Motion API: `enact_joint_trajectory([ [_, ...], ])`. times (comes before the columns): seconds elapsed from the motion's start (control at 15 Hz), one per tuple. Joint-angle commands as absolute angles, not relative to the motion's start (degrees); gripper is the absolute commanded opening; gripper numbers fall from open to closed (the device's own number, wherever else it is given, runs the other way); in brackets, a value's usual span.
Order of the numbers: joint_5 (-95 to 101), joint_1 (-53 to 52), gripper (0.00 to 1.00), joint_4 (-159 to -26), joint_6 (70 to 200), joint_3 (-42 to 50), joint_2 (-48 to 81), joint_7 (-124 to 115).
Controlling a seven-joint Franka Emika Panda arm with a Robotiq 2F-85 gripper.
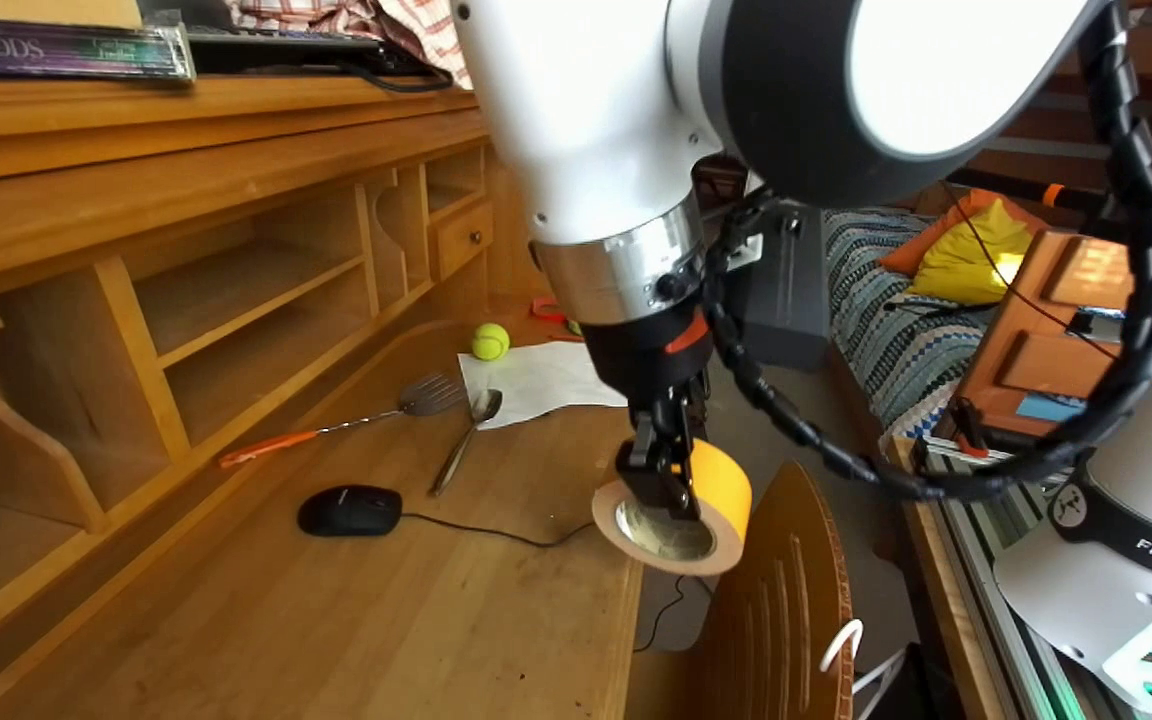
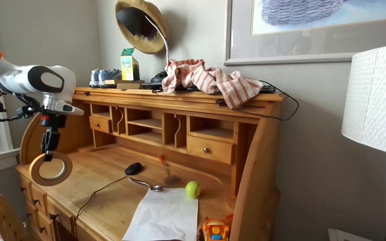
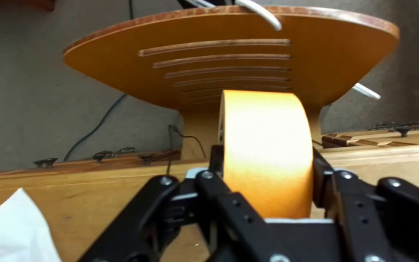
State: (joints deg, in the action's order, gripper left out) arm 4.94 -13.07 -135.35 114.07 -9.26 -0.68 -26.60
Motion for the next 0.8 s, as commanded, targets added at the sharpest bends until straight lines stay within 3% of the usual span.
enact_joint_trajectory([
  [0.0, 13.58, -8.69, 0.29, -142.13, 115.64, -6.99, -12.81, -20.55],
  [0.33, 19.8, -2.61, 0.29, -142.89, 125.56, 2.56, -17.31, 2.75],
  [0.67, 9.74, 0.61, 0.29, -144.72, 143.82, 11.37, -15.37, 25.62],
  [0.73, 13.61, 2.16, 0.54, -143.22, 139.33, 8.5, -15.24, 19.48],
])
